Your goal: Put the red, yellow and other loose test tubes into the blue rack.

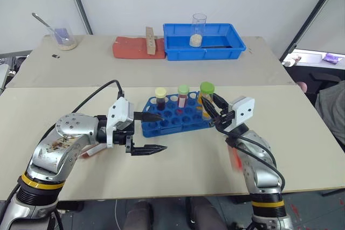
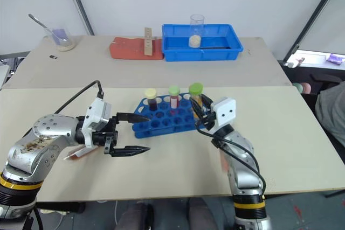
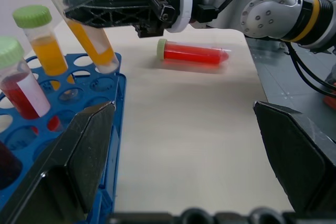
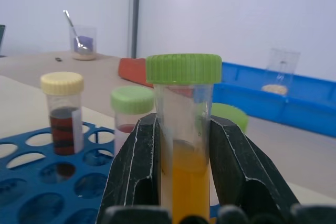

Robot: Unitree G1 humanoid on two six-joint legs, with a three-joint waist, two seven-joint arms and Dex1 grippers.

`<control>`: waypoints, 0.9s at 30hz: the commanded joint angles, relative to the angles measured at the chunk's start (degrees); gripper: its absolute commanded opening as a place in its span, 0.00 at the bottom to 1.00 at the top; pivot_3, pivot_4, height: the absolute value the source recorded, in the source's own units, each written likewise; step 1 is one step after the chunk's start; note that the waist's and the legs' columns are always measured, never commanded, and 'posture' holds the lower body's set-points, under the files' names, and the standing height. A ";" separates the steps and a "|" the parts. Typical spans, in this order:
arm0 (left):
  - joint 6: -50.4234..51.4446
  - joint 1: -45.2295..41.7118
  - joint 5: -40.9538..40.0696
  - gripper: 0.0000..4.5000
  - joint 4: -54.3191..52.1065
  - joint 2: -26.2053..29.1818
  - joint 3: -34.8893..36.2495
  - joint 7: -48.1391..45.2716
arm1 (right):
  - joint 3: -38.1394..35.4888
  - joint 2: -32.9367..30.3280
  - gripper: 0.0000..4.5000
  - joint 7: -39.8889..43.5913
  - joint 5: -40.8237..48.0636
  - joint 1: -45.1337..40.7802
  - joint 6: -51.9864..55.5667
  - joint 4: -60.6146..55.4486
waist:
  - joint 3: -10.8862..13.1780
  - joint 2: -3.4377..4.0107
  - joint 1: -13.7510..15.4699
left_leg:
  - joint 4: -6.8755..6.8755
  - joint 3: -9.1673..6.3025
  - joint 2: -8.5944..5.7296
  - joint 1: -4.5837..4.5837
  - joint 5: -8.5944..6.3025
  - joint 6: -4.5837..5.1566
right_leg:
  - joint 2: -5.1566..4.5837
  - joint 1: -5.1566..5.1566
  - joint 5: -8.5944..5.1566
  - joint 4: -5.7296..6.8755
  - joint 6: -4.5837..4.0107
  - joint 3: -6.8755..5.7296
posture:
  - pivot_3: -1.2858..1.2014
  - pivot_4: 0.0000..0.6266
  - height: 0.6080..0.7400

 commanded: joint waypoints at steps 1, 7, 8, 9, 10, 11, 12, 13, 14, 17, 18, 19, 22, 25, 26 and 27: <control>-1.31 0.80 -0.32 1.00 -2.14 0.53 0.84 -0.07 | -0.45 0.01 0.21 -2.07 -0.54 -0.22 -4.30 1.69 | 0.00 0.00 -0.02 | 0.00 0.00 0.00 0.00 0.00 0.00 | 0.00 -0.01 0.00 0.01 0.00 0.00 | 0.52 0.24 1.00; -1.04 1.21 -0.75 1.00 -2.46 0.08 1.03 0.56 | 0.46 0.97 0.21 -3.90 -0.62 -0.14 -6.84 4.03 | 0.00 0.00 0.03 | 0.02 -0.01 0.00 0.02 0.00 0.00 | 0.00 0.03 -0.05 0.02 -0.08 0.00 | 0.52 0.24 1.00; -0.92 1.14 -0.86 1.00 -2.53 -0.08 1.02 0.80 | 0.66 1.37 0.21 -4.47 -0.76 -0.20 -7.17 4.28 | 0.00 0.00 0.02 | 0.02 -0.01 0.01 0.02 0.00 0.00 | 0.00 0.03 -0.04 0.02 -0.07 0.00 | 0.52 0.24 1.00; -0.82 1.04 -0.91 1.00 -2.59 -0.23 0.96 1.04 | 0.75 1.74 0.21 -5.04 -0.89 -0.24 -7.56 4.50 | 0.00 0.00 0.02 | 0.02 -0.01 0.01 0.02 0.00 0.00 | 0.00 0.03 -0.04 0.02 -0.08 0.00 | 0.52 0.24 1.00; -0.70 0.88 -0.95 1.00 -2.65 -0.39 0.86 1.28 | 0.77 2.17 0.21 -5.71 -1.07 -0.31 -7.89 4.85 | 0.00 0.00 0.01 | 0.02 -0.01 0.01 0.01 0.00 0.00 | 0.00 0.02 -0.04 0.02 -0.08 0.01 | 0.52 0.24 1.00; -0.58 0.73 -0.99 1.00 -2.73 -0.56 0.76 1.56 | 0.83 2.45 0.21 -6.22 -1.22 -0.34 -8.20 5.24 | 0.00 0.00 0.00 | 0.02 -0.01 0.01 0.01 0.00 0.00 | 0.00 0.02 -0.04 0.02 -0.08 0.01 | 0.52 0.24 1.00; -0.39 0.50 -1.08 1.00 -2.82 -0.73 0.68 1.85 | 0.81 2.72 0.21 -6.76 -1.33 -0.22 -8.52 5.65 | 0.00 0.00 -0.01 | 0.02 -0.01 0.01 0.02 0.00 0.00 | 0.00 0.02 -0.03 0.02 -0.07 0.00 | 0.52 0.24 1.00; -0.23 0.31 -1.12 1.00 -2.92 -0.88 0.60 2.10 | 0.77 2.94 0.21 -7.12 -1.26 -0.01 -8.60 5.93 | 0.00 0.00 -0.02 | 0.01 -0.01 0.01 0.01 0.00 0.00 | 0.00 0.02 -0.03 0.02 -0.07 0.00 | 0.52 0.24 1.00; -0.09 0.14 -1.15 1.00 -2.99 -1.00 0.55 2.29 | 0.90 3.08 0.21 -6.71 -0.64 0.21 -8.61 6.16 | 0.00 0.00 -0.02 | 0.01 -0.01 0.01 0.01 0.00 0.00 | 0.01 0.02 -0.03 0.02 -0.06 0.00 | 0.52 0.24 1.00; 0.19 -0.44 -1.16 1.00 -3.10 -1.39 0.33 3.03 | 0.87 3.41 0.21 -6.10 0.94 1.97 -8.87 5.79 | 0.00 0.00 0.01 | 0.01 -0.02 0.01 0.01 0.00 0.00 | 0.00 0.02 -0.02 0.01 -0.05 0.00 | 0.52 0.24 1.00; 0.28 -0.66 -1.17 1.00 -3.10 -1.57 0.24 3.34 | 0.58 3.29 0.21 -6.31 0.95 2.57 -9.12 5.76 | 0.00 0.00 0.03 | 0.01 -0.02 0.01 0.02 0.00 0.00 | 0.00 0.02 -0.02 0.02 -0.04 0.00 | 0.52 0.24 1.00; 0.37 -0.84 -1.14 1.00 -3.17 -1.79 0.15 3.74 | 0.25 3.19 0.32 -6.29 1.36 3.02 -8.87 5.68 | 0.00 0.00 0.04 | 0.00 -0.02 0.01 0.01 0.00 0.00 | 0.00 0.02 -0.01 0.01 -0.03 0.00 | 0.52 0.24 1.00; 0.78 -1.22 -1.19 1.00 -3.46 -2.49 -0.14 4.96 | -0.15 2.06 0.59 -5.72 2.16 3.88 -7.80 4.52 | 0.00 0.00 0.01 | 0.00 -0.02 0.01 0.00 0.00 0.00 | 0.00 0.02 -0.01 0.00 -0.03 0.00 | 0.52 0.24 1.00; 1.45 -1.32 -1.24 1.00 -4.29 -3.27 -0.65 6.24 | -0.40 -0.90 0.83 -4.94 2.32 5.33 -4.05 1.25 | 0.00 0.00 0.01 | 0.01 -0.02 0.00 0.00 0.00 0.00 | 0.00 0.02 -0.01 0.00 -0.03 0.01 | 0.52 0.24 1.00; 1.69 -1.34 -1.24 1.00 -4.60 -3.47 -0.83 6.65 | -0.49 -2.30 0.90 -4.57 2.41 6.14 -2.05 -0.48 | 0.00 0.00 0.02 | 0.01 -0.01 0.00 0.00 0.00 0.00 | 0.00 0.02 -0.01 0.00 -0.03 0.02 | 0.52 0.24 1.00; 2.04 -1.37 -1.24 1.00 -4.93 -3.69 -0.94 7.21 | -0.82 -4.08 0.98 -3.94 2.79 7.48 0.11 -3.31 | 0.00 0.00 0.13 | 0.01 -0.02 0.00 0.00 0.00 0.00 | 0.00 0.02 -0.02 0.01 -0.03 0.01 | 0.52 0.24 1.00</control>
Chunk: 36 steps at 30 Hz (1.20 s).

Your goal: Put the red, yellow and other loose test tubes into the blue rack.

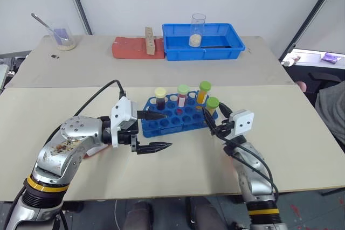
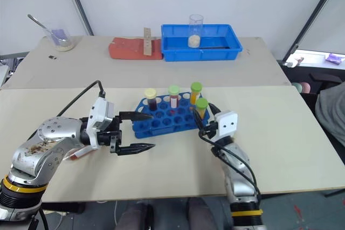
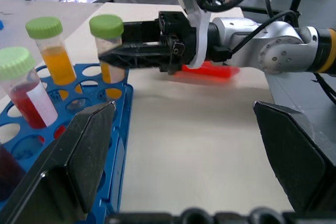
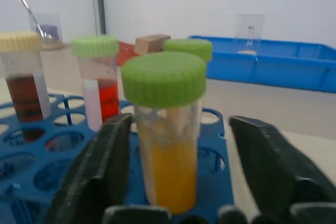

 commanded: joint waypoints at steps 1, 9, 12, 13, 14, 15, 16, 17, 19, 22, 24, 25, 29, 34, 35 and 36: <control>0.83 -0.99 -0.73 1.00 -2.88 -0.55 -0.14 1.88 | -1.87 -4.55 0.98 1.75 1.98 3.27 6.50 -10.26 | 0.00 0.00 0.17 | -0.01 -0.01 0.00 0.00 0.00 0.00 | 0.00 0.00 0.00 0.00 0.01 -0.01 | 0.52 0.24 1.00; -1.91 0.40 1.13 1.00 -4.09 3.49 -1.68 -2.93 | -9.41 -22.05 0.98 0.08 8.82 14.89 48.37 -47.09 | -0.01 0.01 0.18 | -0.01 0.01 0.01 0.03 0.00 0.00 | 0.00 0.00 -0.23 0.03 -0.30 0.01 | 0.52 0.24 1.00; -4.12 0.76 2.10 1.00 -4.10 5.45 -3.28 -6.85 | -13.89 -25.93 0.98 -1.16 11.98 12.09 68.91 -53.49 | -0.01 0.00 0.24 | 0.00 0.00 0.01 0.12 0.00 -0.01 | 0.00 0.03 -0.24 0.06 -0.33 0.01 | 0.52 0.24 1.00; -4.61 0.75 2.05 1.00 -3.92 5.69 -3.64 -7.78 | -15.12 -26.63 0.98 -0.79 13.11 9.90 75.97 -54.10 | -0.02 -0.01 0.29 | 0.00 0.01 0.01 0.13 0.00 -0.01 | -0.01 0.04 -0.24 0.05 -0.33 0.01 | 0.52 0.24 1.00; -4.82 0.68 1.97 1.00 -3.95 5.77 -3.95 -8.20 | -16.20 -27.06 0.98 -0.33 14.09 8.08 81.16 -54.49 | -0.02 -0.02 0.29 | 0.01 0.00 0.01 0.12 0.00 -0.01 | -0.01 0.04 -0.24 0.02 -0.34 0.01 | 0.52 0.24 1.00; -5.16 0.47 2.05 1.00 -3.93 5.60 -4.49 -8.62 | -17.18 -27.10 0.98 0.65 14.90 4.99 88.19 -54.22 | -0.02 -0.02 0.30 | 0.05 0.00 0.01 0.10 0.00 -0.01 | -0.02 0.04 -0.24 0.02 -0.34 0.02 | 0.52 0.24 1.00; -5.41 0.16 2.14 1.00 -3.90 5.20 -5.13 -8.82 | -17.82 -27.18 0.98 1.10 15.70 2.38 92.72 -53.17 | -0.02 -0.02 0.33 | 0.05 0.01 -0.02 0.08 0.00 -0.01 | -0.05 0.04 -0.24 0.00 -0.34 0.02 | 0.52 0.24 1.00; -5.52 -0.16 2.19 1.00 -3.87 4.77 -5.69 -8.87 | -18.20 -27.79 0.98 1.52 16.99 0.87 95.17 -51.72 | -0.02 -0.02 0.35 | 0.05 0.01 -0.02 0.06 0.00 -0.01 | -0.05 0.03 -0.24 -0.03 -0.33 0.02 | 0.52 0.24 1.00; -5.35 -0.77 2.01 1.00 -3.92 3.86 -6.66 -8.89 | -18.17 -29.13 0.98 0.91 19.58 -0.73 96.35 -47.60 | -0.01 -0.03 0.44 | 0.03 -0.02 -0.03 0.01 -0.01 0.00 | -0.04 0.03 -0.24 -0.08 -0.33 0.01 | 0.52 0.24 1.00; -5.14 -1.32 1.64 1.00 -4.01 3.01 -7.47 -9.27 | -16.97 -31.90 0.98 -1.15 24.95 -2.79 96.35 -40.48 | -0.01 -0.03 0.56 | -0.01 -0.06 -0.06 -0.11 -0.02 0.03 | -0.05 0.02 -0.29 -0.19 -0.28 -0.02 | 0.52 0.24 1.00; -5.94 -1.34 1.74 1.00 -3.52 3.32 -7.41 -10.51 | -14.38 -34.13 0.98 -2.98 28.93 -5.83 96.35 -34.28 | 0.00 -0.04 0.43 | 0.00 -0.05 -0.08 -0.15 -0.05 0.06 | -0.07 0.02 -0.29 -0.23 -0.24 0.00 | 0.52 0.24 1.00; -6.23 -1.40 1.92 1.00 -3.35 3.43 -7.41 -10.93 | -13.23 -35.16 0.98 -4.02 30.58 -7.14 96.35 -31.68 | 0.00 -0.05 0.18 | -0.01 -0.05 -0.10 -0.16 -0.05 0.06 | -0.08 0.02 -0.28 -0.24 -0.22 0.02 | 0.52 0.24 1.00; -7.15 -1.54 2.59 1.00 -2.98 3.32 -7.60 -11.43 | -8.83 -37.12 0.98 -9.53 37.81 -13.60 96.35 -22.06 | 0.00 -0.06 -0.12 | 0.01 -0.05 -0.10 -0.11 -0.04 0.07 | -0.07 0.03 -0.24 -0.21 -0.18 0.05 | 0.52 0.24 1.00; -7.46 -0.92 3.03 1.00 -3.64 2.67 -7.94 -10.81 | -3.02 -39.95 0.98 -15.72 47.75 -20.59 96.35 -10.88 | 0.01 -0.06 -0.09 | 0.00 -0.09 -0.10 -0.14 -0.04 0.08 | -0.03 0.03 -0.24 -0.22 -0.17 0.06 | 0.52 0.24 1.00; -7.53 -0.75 3.16 1.00 -3.73 2.59 -7.94 -10.67 | -2.08 -40.69 0.98 -17.10 50.24 -21.48 96.35 -9.13 | 0.01 -0.06 -0.05 | 0.00 -0.09 -0.10 -0.16 -0.04 0.08 | -0.03 0.03 -0.24 -0.23 -0.17 0.06 | 0.52 0.24 1.00; -7.60 -0.64 3.28 1.00 -3.75 2.52 -7.95 -10.52 | -1.26 -41.31 0.98 -18.67 52.79 -22.34 96.35 -7.50 | 0.01 -0.06 0.03 | 0.00 -0.09 -0.10 -0.17 -0.04 0.08 | -0.03 0.03 -0.24 -0.25 -0.16 0.06 | 0.52 0.24 1.00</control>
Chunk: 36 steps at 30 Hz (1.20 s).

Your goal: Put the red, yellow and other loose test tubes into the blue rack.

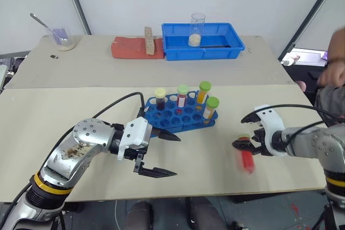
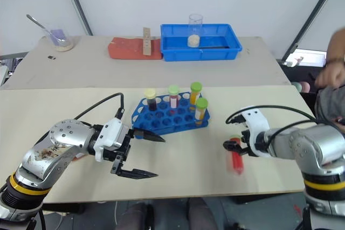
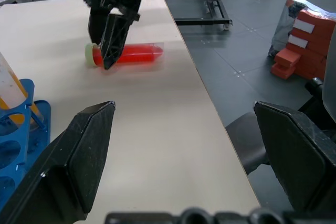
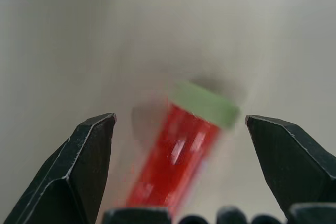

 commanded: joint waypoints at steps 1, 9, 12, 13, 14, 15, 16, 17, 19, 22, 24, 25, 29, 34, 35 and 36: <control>-1.32 0.29 0.37 1.00 -1.59 -0.35 0.10 0.59 | 1.83 -2.56 0.87 -5.23 8.95 -2.91 0.41 4.56 | 0.00 0.00 0.10 | 0.00 -0.02 0.00 -0.04 -0.01 0.01 | 0.00 0.00 0.00 -0.03 0.01 -0.01 | 0.52 0.24 1.00; -1.48 1.17 0.83 1.00 -2.15 -0.79 0.07 1.47 | 4.24 -5.68 0.43 -17.99 25.46 -3.90 0.41 7.94 | 0.00 0.00 0.06 | 0.01 -0.01 0.00 -0.06 -0.01 0.02 | 0.00 0.00 0.14 -0.06 0.26 0.01 | 0.52 0.24 1.00; -1.53 1.36 0.91 1.00 -2.22 -1.00 -0.01 1.64 | 3.89 -5.32 0.38 -22.02 28.85 -3.46 0.41 8.34 | 0.00 0.00 0.02 | 0.03 -0.01 0.00 -0.06 -0.01 0.03 | 0.00 0.00 0.14 -0.05 0.26 0.03 | 0.52 0.24 1.00; -1.61 1.30 0.98 1.00 -2.10 -1.07 -0.06 1.61 | 3.78 -5.15 0.33 -23.09 29.60 -3.38 0.41 8.40 | 0.00 0.00 0.02 | 0.03 0.00 0.00 -0.06 -0.01 0.03 | 0.00 0.00 0.14 -0.05 0.26 0.04 | 0.52 0.24 1.00; -1.68 1.19 1.05 1.00 -1.91 -1.15 -0.11 1.57 | 3.69 -4.95 0.27 -24.11 30.27 -3.40 0.41 8.51 | 0.00 0.00 0.02 | 0.03 0.00 0.00 -0.06 0.00 0.03 | 0.00 0.00 0.14 -0.06 0.26 0.04 | 0.52 0.24 1.00; -1.67 1.01 1.05 1.00 -1.68 -1.28 -0.11 1.60 | 3.50 -4.82 0.22 -24.85 30.85 -3.45 0.41 8.54 | 0.00 0.00 0.03 | 0.03 0.00 0.00 -0.06 0.00 0.03 | 0.00 0.00 0.14 -0.06 0.26 0.04 | 0.52 0.24 1.00; -1.67 0.90 1.03 1.00 -1.40 -1.38 0.00 1.64 | 3.31 -4.69 0.22 -25.52 31.36 -3.55 0.41 8.56 | 0.00 0.00 0.03 | 0.03 0.00 0.00 -0.06 0.00 0.03 | 0.00 0.00 0.14 -0.06 0.26 0.04 | 0.52 0.24 1.00; -1.50 0.85 0.94 1.00 -1.10 -1.41 0.30 1.80 | 3.15 -4.81 0.22 -25.52 31.49 -3.80 0.41 7.99 | 0.00 0.00 0.03 | 0.03 0.00 0.00 -0.06 0.00 0.03 | 0.00 0.00 0.14 -0.06 0.27 0.04 | 0.52 0.24 1.00; -1.32 1.06 0.84 1.00 -0.39 -1.17 1.28 2.11 | 2.79 -5.39 0.22 -23.57 30.99 -4.79 0.41 5.20 | 0.00 0.00 0.03 | 0.03 0.00 0.00 -0.07 0.00 0.03 | 0.00 0.00 0.15 -0.06 0.27 0.04 | 0.52 0.24 1.00; -1.49 1.69 0.88 1.00 0.67 -0.50 2.67 2.24 | 1.76 -5.79 0.22 -21.74 32.62 -5.58 -0.19 3.16 | 0.00 0.00 0.00 | 0.03 0.00 0.02 -0.06 0.00 0.03 | 0.01 -0.01 0.15 -0.06 0.28 0.04 | 0.52 0.24 1.00; -1.50 2.57 0.73 1.00 1.12 0.08 4.36 2.84 | 0.69 -6.68 0.22 -16.80 33.08 -5.53 -1.79 -2.47 | 0.00 0.01 -0.01 | 0.02 0.00 0.03 -0.06 0.00 0.03 | 0.02 -0.03 0.14 -0.05 0.26 0.04 | 0.52 0.24 1.00; -1.44 3.06 0.55 1.00 1.40 0.38 5.41 3.20 | -0.17 -6.74 0.22 -14.31 33.34 -5.24 -3.22 -5.37 | 0.01 0.01 0.00 | 0.01 0.00 0.04 -0.07 0.00 0.03 | 0.02 -0.04 0.14 -0.06 0.26 0.03 | 0.52 0.24 1.00; -0.15 5.09 -1.30 1.00 3.20 1.11 11.34 5.50 | -5.83 -0.43 0.22 0.59 27.43 -0.01 -18.80 -18.52 | 0.00 0.01 0.04 | -0.03 -0.06 0.15 -0.05 -0.02 0.06 | 0.11 -0.05 0.19 -0.06 0.38 -0.05 | 0.52 0.24 1.00; -0.10 7.02 -3.45 1.00 4.42 0.90 17.15 7.13 | 1.42 9.62 0.22 12.48 4.41 5.00 -42.05 -24.90 | -0.02 -0.03 0.10 | 0.00 -0.10 0.17 -0.07 -0.02 0.05 | 0.11 -0.06 0.20 -0.04 0.41 -0.10 | 0.52 0.24 1.00; -0.24 7.48 -3.40 1.00 4.46 1.19 17.58 6.99 | 3.97 11.70 0.22 13.71 -0.57 5.40 -46.38 -24.05 | -0.02 -0.03 0.08 | 0.03 -0.08 0.16 -0.07 -0.02 0.05 | 0.08 -0.06 0.19 -0.05 0.38 -0.10 | 0.52 0.24 1.00; -0.61 7.93 -2.93 1.00 4.55 1.68 17.67 6.54 | 6.30 14.43 0.22 13.67 -5.03 5.69 -50.37 -22.31 | -0.02 -0.03 0.08 | 0.06 -0.03 0.13 -0.06 -0.02 0.04 | 0.03 -0.06 0.12 -0.05 0.26 -0.09 | 0.52 0.24 1.00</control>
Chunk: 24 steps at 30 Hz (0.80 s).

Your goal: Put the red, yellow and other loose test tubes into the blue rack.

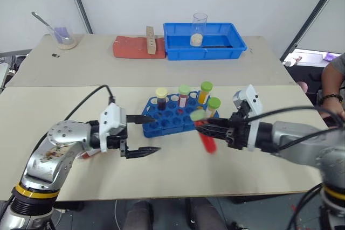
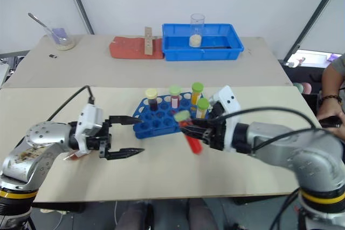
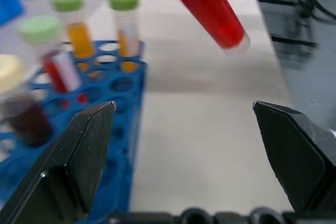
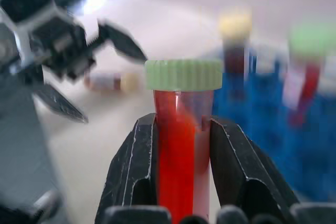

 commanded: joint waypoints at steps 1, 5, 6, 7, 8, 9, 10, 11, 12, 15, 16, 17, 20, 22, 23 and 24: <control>-1.22 1.19 -0.35 1.00 -0.67 1.63 1.90 -0.58 | 6.24 7.17 0.22 2.34 -17.07 0.87 -17.32 3.20 | -0.01 -0.02 0.00 | 0.00 0.04 -0.02 0.03 0.00 0.00 | -0.02 0.02 -0.05 0.00 -0.09 0.01 | 0.52 0.24 1.00; 0.09 -0.05 -0.95 1.00 -0.77 2.16 1.65 -0.31 | 11.41 15.38 0.22 2.25 -31.25 2.18 -30.94 10.83 | -0.01 -0.02 0.15 | -0.03 0.09 -0.02 0.06 0.00 -0.01 | -0.02 -0.02 -0.09 0.07 -0.23 0.02 | 0.52 0.24 1.00; 0.58 -0.57 -1.49 1.00 -0.87 1.84 1.81 0.13 | 12.33 17.04 0.22 2.00 -33.97 2.39 -33.67 12.63 | -0.01 -0.02 0.22 | -0.03 0.08 -0.03 0.04 0.00 -0.01 | -0.02 -0.02 -0.11 0.08 -0.26 0.01 | 0.52 0.24 1.00; 1.05 -0.93 -1.86 1.00 -1.25 1.77 1.71 0.27 | 12.97 18.46 0.22 1.68 -36.45 2.65 -36.35 14.29 | -0.01 -0.02 0.23 | -0.04 0.09 -0.03 0.02 0.00 -0.01 | -0.03 -0.04 -0.09 0.08 -0.27 0.02 | 0.52 0.24 1.00; 1.40 -1.21 -2.15 1.00 -1.41 1.83 1.60 0.20 | 13.30 19.93 0.22 1.17 -38.42 2.84 -38.24 15.75 | -0.01 -0.02 0.20 | -0.03 0.09 -0.03 0.02 0.00 -0.01 | -0.02 -0.04 -0.09 0.08 -0.26 0.01 | 0.52 0.24 1.00; 1.59 -1.42 -2.31 1.00 -1.39 1.97 1.47 0.01 | 13.48 21.23 0.22 0.93 -40.00 2.91 -39.65 17.00 | -0.01 -0.02 0.15 | -0.04 0.09 -0.03 0.02 0.00 -0.01 | -0.02 -0.04 0.04 0.08 -0.05 0.01 | 0.52 0.24 1.00; 1.76 -1.70 -2.38 1.00 -1.47 2.16 1.24 -0.14 | 13.71 22.36 0.22 0.64 -42.04 3.04 -41.60 18.45 | -0.01 -0.02 0.11 | -0.06 0.09 -0.03 0.03 0.00 -0.01 | -0.02 -0.03 0.09 0.09 0.03 0.01 | 0.52 0.24 1.00; 2.02 -2.02 -2.54 1.00 -1.63 2.24 1.04 -0.13 | 13.78 23.30 0.22 0.21 -43.80 3.29 -43.38 19.99 | -0.01 -0.02 0.07 | -0.06 0.09 -0.03 0.03 0.00 -0.01 | -0.02 -0.03 0.10 0.09 0.03 0.01 | 0.52 0.24 1.00; 2.17 -2.22 -2.66 1.00 -1.71 2.31 0.93 -0.14 | 13.80 24.04 0.22 0.03 -45.13 3.46 -44.72 21.13 | -0.01 -0.02 0.05 | -0.07 0.09 -0.03 0.04 0.00 -0.01 | -0.02 -0.04 0.10 0.09 0.03 0.01 | 0.52 0.24 1.00; 2.58 -2.55 -2.96 1.00 -1.85 2.51 0.74 -0.42 | 13.46 25.72 0.22 0.04 -47.55 4.18 -47.06 23.51 | -0.01 -0.02 0.00 | -0.07 0.09 -0.02 0.06 0.00 -0.01 | -0.01 -0.03 0.07 0.11 -0.02 0.01 | 0.52 0.24 1.00; 2.64 -2.62 -2.98 1.00 -1.82 2.56 0.71 -0.53 | 13.34 26.12 0.22 0.10 -48.27 4.40 -47.69 24.09 | -0.01 -0.02 -0.01 | -0.07 0.08 -0.02 0.07 0.00 -0.01 | -0.01 -0.03 0.06 0.13 -0.05 0.01 | 0.52 0.24 1.00; 2.71 -2.74 -3.00 1.00 -1.84 2.60 0.61 -0.62 | 13.08 26.42 0.22 -0.02 -49.04 4.74 -48.30 24.62 | -0.01 -0.01 -0.01 | -0.07 0.09 -0.02 0.08 0.00 -0.01 | -0.01 -0.03 0.04 0.14 -0.09 0.01 | 0.52 0.24 1.00; 2.88 -3.22 -3.10 1.00 -1.73 2.66 0.39 -0.75 | 12.45 27.37 0.22 -0.09 -50.28 5.34 -48.93 25.59 | -0.01 -0.02 -0.01 | -0.07 0.09 -0.02 0.11 0.01 -0.02 | -0.01 -0.03 0.01 0.19 -0.14 0.01 | 0.52 0.24 1.00; 2.95 -3.51 -3.13 1.00 -1.63 2.59 0.30 -0.80 | 12.32 28.03 0.22 -0.07 -50.80 5.59 -49.14 25.91 | -0.01 -0.02 -0.01 | -0.07 0.08 -0.02 0.12 0.01 -0.02 | 0.00 -0.03 0.01 0.22 -0.15 0.01 | 0.52 0.24 1.00; 3.06 -3.70 -3.19 1.00 -1.58 2.52 0.25 -0.79 | 12.49 28.54 0.22 -0.20 -51.18 5.75 -49.49 26.21 | -0.01 -0.01 -0.02 | -0.07 0.08 -0.02 0.12 0.01 -0.02 | 0.00 -0.03 0.01 0.21 -0.15 0.01 | 0.52 0.24 1.00; 3.15 -3.83 -3.23 1.00 -1.56 2.47 0.22 -0.78 | 12.59 28.95 0.22 -0.25 -51.49 5.87 -49.77 26.43 | -0.01 -0.02 -0.01 | -0.07 0.08 -0.02 0.13 0.01 -0.02 | 0.00 -0.02 0.01 0.22 -0.14 0.01 | 0.52 0.24 1.00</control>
